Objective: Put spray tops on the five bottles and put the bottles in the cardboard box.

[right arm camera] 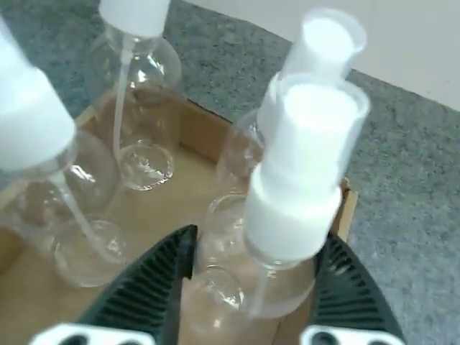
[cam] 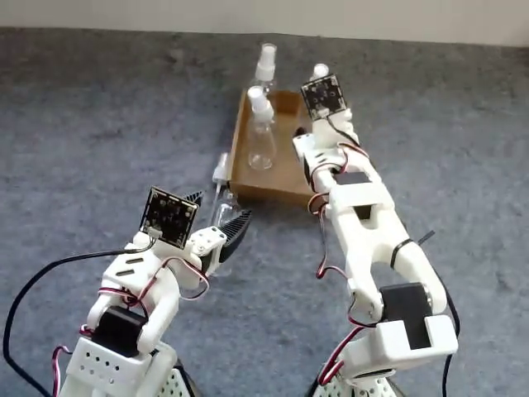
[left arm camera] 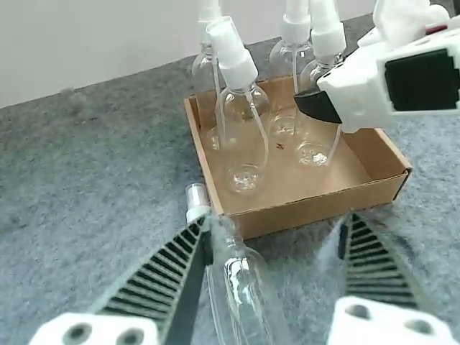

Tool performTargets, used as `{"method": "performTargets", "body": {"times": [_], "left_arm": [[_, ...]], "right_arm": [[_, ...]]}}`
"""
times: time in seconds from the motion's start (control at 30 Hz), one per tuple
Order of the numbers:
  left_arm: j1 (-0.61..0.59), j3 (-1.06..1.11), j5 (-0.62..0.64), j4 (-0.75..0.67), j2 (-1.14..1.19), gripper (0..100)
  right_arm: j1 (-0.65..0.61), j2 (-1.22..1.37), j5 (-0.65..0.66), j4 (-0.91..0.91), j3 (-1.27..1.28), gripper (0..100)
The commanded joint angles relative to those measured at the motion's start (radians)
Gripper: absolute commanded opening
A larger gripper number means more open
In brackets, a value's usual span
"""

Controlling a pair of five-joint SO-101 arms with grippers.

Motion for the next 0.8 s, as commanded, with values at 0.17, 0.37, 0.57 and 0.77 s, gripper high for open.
{"method": "performTargets", "body": {"times": [0.17,0.37,0.57,0.77], "left_arm": [[0.007,-0.005,-0.006,-0.018,-0.007,23],[0.007,-0.005,-0.006,-0.018,-0.007,23],[0.007,-0.005,-0.006,-0.018,-0.007,23],[0.007,-0.005,-0.006,-0.018,-0.007,23]], "right_arm": [[-0.002,-0.019,0.012,-0.012,-0.013,21.0],[-0.004,-0.019,0.012,-0.01,-0.013,21.0],[-0.004,-0.021,0.012,-0.008,-0.013,21.0],[-0.004,-0.021,0.008,0.041,-0.016,23.6]]}}
